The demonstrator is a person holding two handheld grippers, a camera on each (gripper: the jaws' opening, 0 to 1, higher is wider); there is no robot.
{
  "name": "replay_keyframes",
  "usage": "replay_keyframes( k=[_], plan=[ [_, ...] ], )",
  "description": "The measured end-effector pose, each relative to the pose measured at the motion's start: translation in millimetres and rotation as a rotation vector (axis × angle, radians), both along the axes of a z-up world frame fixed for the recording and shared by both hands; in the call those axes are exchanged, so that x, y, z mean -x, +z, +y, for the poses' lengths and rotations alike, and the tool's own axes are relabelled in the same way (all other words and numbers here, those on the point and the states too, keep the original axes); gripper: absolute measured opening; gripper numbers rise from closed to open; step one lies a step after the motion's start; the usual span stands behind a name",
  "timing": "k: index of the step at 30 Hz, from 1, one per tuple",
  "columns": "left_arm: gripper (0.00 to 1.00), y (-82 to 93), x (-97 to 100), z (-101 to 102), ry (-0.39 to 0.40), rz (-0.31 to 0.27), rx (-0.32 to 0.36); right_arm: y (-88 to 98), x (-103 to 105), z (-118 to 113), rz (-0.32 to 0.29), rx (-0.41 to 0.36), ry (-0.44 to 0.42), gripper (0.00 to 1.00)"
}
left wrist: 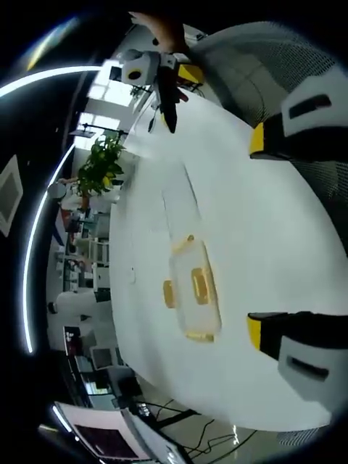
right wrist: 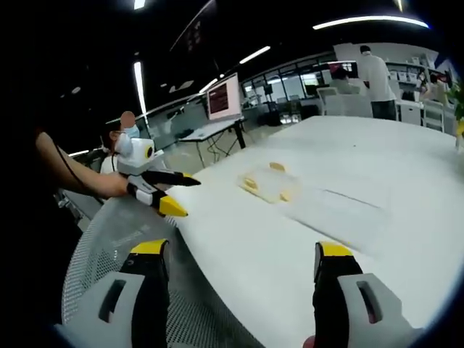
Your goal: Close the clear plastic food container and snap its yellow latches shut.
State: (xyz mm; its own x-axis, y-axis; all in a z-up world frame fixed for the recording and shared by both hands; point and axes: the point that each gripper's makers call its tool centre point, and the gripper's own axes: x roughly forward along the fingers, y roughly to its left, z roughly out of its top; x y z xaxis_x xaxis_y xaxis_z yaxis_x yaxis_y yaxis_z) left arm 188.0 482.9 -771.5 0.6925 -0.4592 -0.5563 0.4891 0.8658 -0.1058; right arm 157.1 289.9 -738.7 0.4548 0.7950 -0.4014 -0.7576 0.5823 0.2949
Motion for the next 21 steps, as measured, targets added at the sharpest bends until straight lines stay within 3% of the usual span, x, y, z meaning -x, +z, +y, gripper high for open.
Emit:
replay_keyframes(
  k=[5,21],
  plan=[
    [0.83,-6.2,3.0,-3.2,-0.032,0.021,-0.031,-0.8,-0.5,-2.0,-0.002,0.006,-0.004,0.8],
    [0.81,-0.4,1.0,-0.6,-0.005,0.002,0.0,-0.1,1.4,-0.9,-0.005,0.007,0.003,0.79]
  ],
)
